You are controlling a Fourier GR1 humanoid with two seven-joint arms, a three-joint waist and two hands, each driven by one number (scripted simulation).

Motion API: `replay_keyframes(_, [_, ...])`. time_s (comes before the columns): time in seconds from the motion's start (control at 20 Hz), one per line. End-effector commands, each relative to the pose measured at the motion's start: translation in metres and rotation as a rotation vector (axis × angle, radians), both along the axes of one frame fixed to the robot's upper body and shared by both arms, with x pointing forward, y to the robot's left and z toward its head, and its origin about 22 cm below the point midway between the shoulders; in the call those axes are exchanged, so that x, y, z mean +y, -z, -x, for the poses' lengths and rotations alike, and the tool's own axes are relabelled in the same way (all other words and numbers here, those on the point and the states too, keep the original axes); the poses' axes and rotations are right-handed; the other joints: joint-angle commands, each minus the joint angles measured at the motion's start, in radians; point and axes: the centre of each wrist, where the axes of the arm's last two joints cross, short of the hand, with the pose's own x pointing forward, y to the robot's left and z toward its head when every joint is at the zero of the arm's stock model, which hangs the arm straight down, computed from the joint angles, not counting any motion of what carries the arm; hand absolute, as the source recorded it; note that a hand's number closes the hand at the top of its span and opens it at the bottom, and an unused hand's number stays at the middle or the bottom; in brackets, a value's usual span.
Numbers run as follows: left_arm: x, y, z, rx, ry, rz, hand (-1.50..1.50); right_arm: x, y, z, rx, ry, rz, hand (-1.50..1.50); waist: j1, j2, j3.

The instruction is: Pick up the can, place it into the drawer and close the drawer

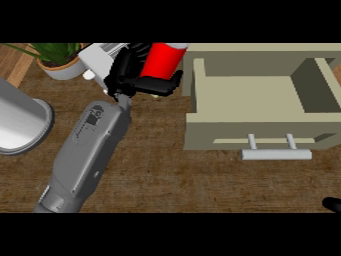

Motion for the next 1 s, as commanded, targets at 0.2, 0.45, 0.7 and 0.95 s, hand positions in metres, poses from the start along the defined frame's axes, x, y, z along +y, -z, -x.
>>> replay_keyframes(0.2, [-0.045,-0.087,-0.012,-0.033,0.024,-0.054,1.50,-0.008,0.008,0.001,0.003,0.002,0.015,-1.50,-0.009,0.002,0.000])
replay_keyframes(0.45, [-0.074,-0.120,-0.017,-0.028,0.037,-0.081,1.50,0.007,-0.008,0.002,-0.004,-0.003,0.013,-1.50,-0.014,0.004,0.000])
replay_keyframes(0.7, [-0.097,-0.142,-0.030,-0.018,0.025,-0.109,1.50,0.012,-0.012,-0.009,-0.008,-0.013,-0.001,-1.50,-0.033,0.012,0.000])
replay_keyframes(0.95, [-0.115,-0.139,-0.028,-0.006,0.030,-0.145,1.50,0.000,-0.025,-0.012,-0.025,-0.009,0.017,-1.50,-0.046,0.012,0.001])
